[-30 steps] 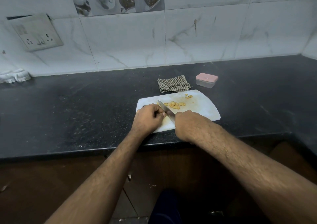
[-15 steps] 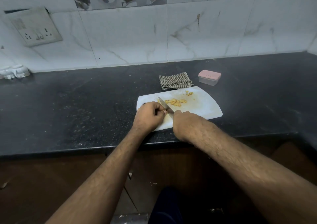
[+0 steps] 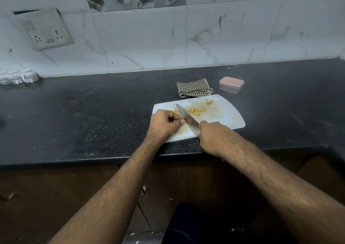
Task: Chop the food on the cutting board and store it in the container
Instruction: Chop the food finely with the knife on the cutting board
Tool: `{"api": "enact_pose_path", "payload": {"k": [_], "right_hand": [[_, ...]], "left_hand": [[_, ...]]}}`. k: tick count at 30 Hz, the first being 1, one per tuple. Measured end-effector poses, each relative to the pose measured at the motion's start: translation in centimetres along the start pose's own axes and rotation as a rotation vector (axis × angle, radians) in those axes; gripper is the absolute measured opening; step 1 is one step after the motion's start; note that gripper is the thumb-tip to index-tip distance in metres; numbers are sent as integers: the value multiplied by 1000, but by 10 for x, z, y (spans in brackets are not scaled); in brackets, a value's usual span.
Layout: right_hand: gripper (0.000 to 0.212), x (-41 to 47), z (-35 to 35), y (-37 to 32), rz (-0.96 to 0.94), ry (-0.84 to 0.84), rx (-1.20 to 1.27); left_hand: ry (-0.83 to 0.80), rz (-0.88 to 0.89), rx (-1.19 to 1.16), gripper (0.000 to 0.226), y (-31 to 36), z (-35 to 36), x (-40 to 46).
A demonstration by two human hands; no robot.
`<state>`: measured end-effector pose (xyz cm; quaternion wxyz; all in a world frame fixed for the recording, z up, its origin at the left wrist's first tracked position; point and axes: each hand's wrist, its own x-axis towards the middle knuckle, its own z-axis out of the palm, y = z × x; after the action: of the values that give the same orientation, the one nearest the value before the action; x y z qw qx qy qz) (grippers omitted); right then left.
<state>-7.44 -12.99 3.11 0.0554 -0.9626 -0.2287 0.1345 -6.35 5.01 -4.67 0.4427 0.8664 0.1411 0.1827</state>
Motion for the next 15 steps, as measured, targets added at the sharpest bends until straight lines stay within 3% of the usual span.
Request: {"api": "enact_pose_path", "payload": {"k": [15], "right_hand": [[44, 0, -1, -9, 28, -25, -85]], "left_hand": [[-39, 5, 27, 5, -1, 1, 2]]}}
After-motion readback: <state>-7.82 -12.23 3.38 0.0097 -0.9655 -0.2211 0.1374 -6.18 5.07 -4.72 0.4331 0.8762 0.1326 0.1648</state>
